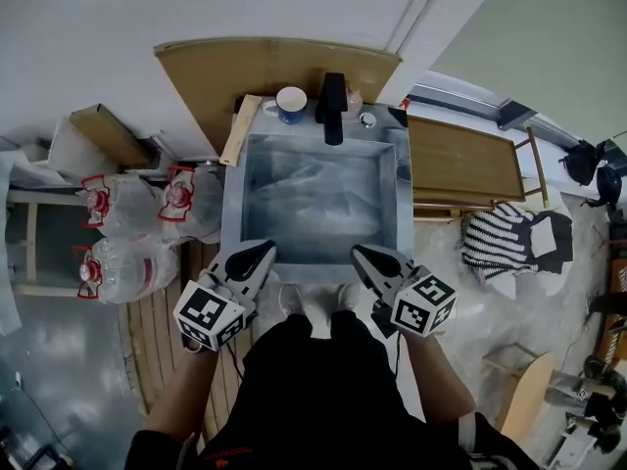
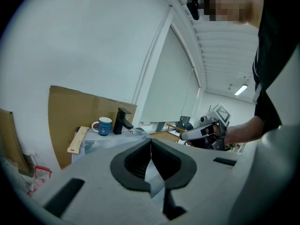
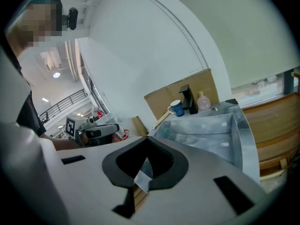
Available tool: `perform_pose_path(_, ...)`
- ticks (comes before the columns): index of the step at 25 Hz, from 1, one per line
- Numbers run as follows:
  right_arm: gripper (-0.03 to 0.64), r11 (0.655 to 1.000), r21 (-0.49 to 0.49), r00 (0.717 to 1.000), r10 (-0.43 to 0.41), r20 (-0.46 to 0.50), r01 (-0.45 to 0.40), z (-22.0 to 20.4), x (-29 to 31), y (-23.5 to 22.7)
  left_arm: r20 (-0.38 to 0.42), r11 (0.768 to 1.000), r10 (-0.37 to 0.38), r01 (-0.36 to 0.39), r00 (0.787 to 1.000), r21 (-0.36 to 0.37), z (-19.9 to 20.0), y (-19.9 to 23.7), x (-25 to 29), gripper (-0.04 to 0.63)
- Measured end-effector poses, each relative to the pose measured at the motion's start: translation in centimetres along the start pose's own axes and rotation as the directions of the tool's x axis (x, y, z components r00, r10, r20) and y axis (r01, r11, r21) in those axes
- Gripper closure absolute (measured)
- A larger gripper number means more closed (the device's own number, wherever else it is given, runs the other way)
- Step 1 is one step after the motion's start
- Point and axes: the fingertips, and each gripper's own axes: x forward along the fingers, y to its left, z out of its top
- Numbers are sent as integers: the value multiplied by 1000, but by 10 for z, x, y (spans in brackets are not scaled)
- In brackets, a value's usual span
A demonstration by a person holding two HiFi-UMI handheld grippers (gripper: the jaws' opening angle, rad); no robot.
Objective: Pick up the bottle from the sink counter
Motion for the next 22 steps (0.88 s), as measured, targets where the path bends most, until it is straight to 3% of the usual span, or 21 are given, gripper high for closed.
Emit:
perform_pose_path(14, 614, 997, -71, 1000, 27, 8, -26, 48, 5, -82, -9, 990, 129, -130, 992, -52, -4, -4, 49, 575)
perform_pose_path(22, 614, 984, -156, 996, 83, -25, -86, 80, 30, -133, -25, 964, 243, -245, 970, -104, -3, -3, 89, 575)
